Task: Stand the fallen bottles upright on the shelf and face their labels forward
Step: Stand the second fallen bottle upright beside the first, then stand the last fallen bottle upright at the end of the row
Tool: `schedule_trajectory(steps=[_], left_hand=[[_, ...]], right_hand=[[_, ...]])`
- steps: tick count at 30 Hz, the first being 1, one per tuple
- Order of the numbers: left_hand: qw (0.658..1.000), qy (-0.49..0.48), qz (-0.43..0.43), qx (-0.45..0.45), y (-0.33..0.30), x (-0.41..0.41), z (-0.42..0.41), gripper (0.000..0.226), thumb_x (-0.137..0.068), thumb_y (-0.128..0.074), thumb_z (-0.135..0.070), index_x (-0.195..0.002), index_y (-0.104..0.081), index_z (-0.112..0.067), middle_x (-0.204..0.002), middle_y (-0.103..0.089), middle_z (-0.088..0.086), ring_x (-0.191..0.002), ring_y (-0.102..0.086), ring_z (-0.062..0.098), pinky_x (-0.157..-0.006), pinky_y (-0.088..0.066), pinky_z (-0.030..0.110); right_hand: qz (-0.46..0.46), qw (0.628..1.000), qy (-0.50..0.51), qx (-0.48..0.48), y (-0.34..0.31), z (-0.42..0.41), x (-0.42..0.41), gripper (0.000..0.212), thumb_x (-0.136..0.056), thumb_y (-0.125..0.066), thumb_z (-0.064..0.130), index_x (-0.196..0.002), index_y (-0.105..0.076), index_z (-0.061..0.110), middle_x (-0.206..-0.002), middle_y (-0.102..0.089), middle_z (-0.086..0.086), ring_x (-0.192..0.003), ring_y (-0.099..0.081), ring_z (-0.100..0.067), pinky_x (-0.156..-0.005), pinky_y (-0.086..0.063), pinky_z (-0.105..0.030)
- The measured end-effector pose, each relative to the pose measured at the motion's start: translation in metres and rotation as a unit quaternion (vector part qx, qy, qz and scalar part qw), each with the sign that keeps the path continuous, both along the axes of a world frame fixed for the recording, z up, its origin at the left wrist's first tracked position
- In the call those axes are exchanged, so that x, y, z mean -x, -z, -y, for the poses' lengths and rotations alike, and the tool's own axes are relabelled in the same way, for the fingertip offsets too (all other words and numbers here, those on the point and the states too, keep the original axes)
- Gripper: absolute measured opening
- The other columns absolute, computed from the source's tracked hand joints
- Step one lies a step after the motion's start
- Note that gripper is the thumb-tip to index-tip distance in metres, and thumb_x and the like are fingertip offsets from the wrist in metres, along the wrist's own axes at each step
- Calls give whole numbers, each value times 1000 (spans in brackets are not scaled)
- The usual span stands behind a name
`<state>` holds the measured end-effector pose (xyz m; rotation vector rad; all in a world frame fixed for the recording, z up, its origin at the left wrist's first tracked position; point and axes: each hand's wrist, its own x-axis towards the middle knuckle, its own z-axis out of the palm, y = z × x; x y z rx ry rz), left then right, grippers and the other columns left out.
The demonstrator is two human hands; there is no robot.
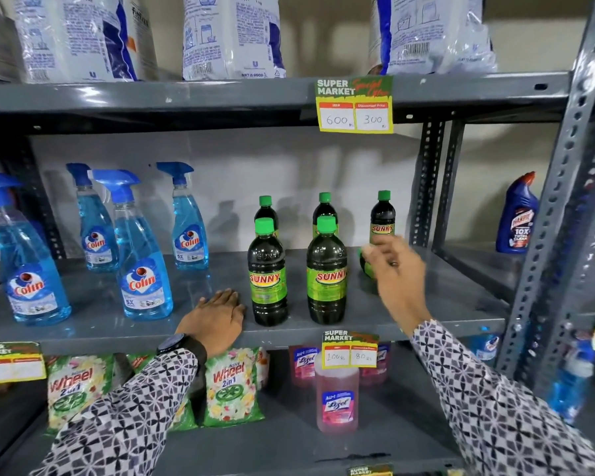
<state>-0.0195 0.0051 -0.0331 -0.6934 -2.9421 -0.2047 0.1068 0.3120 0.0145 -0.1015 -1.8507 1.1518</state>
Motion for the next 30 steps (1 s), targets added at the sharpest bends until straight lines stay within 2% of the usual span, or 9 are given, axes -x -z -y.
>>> schedule_trajectory(steps=[2,4,7,9,13,19,23,27,30], left_hand=[[1000,6,-6,11,2,4,0,59,-107,-18,-37,-161,-23,-14,-170,-19,5,-158,-16,19,-129,-12,43],[1000,12,-16,20,6,7,1,58,-107,-17,-36,-160,-26,-14,-170,-20,6,-158,-17,19,-128,-14,44],[999,14,-21,36,7,9,2,58,-106,-15,-36,-160,-26,-14,-170,-19,6,-158,-16,20,-128,-14,45],[999,16,-23,41,8,10,2,60,-106,-13,-37,-160,-24,-14,-171,-18,6,-158,-15,20,-129,-13,45],[999,13,-17,29,7,8,2,60,-106,-13,-39,-160,-25,-15,-170,-19,6,-158,-16,19,-129,-13,45],[1000,8,-13,22,5,6,1,60,-106,-15,-38,-160,-25,-14,-170,-20,5,-158,-17,19,-129,-13,44],[999,7,-23,34,3,3,-1,59,-107,-15,-37,-160,-25,-13,-170,-20,7,-158,-18,20,-128,-15,45],[999,10,-27,45,3,3,0,59,-107,-15,-36,-160,-24,-11,-170,-19,9,-158,-17,22,-128,-15,47],[998,12,-29,45,4,4,1,59,-107,-14,-37,-160,-25,-12,-170,-19,8,-158,-17,22,-128,-15,46]], right_hand=[[12,988,150,-27,-14,-32,9,21,-97,-69,27,-112,-74,14,-98,-75,2,-88,-72,-14,-81,-63,-40],[164,964,201,-56,-25,-62,20,29,-92,-68,36,-105,-75,11,-98,-77,-6,-87,-75,-24,-80,-64,-44],[374,922,98,28,-36,-86,27,37,-90,-78,34,-109,-72,3,-99,-76,-15,-82,-73,-26,-68,-58,-35],[429,896,31,113,-41,-82,25,38,-91,-81,33,-114,-66,7,-96,-71,-12,-78,-67,-23,-61,-52,-33],[482,868,-23,114,-39,-66,28,46,-82,-87,45,-105,-61,15,-92,-71,-10,-79,-67,-22,-61,-53,-35],[421,888,-20,182,-36,-53,32,37,-86,-83,38,-97,-57,14,-86,-69,-11,-71,-67,-23,-56,-54,-34],[282,927,-49,241,-38,-54,33,50,-83,-88,35,-114,-61,6,-98,-75,-13,-80,-75,-24,-49,-60,-31],[166,962,-60,208,-35,-44,32,44,-82,-91,19,-114,-63,13,-107,-76,-3,-89,-71,-10,-64,-54,-19],[148,974,-32,168,-20,-41,35,71,-75,-95,15,-132,-53,14,-113,-71,0,-105,-71,-17,-90,-59,-33]])
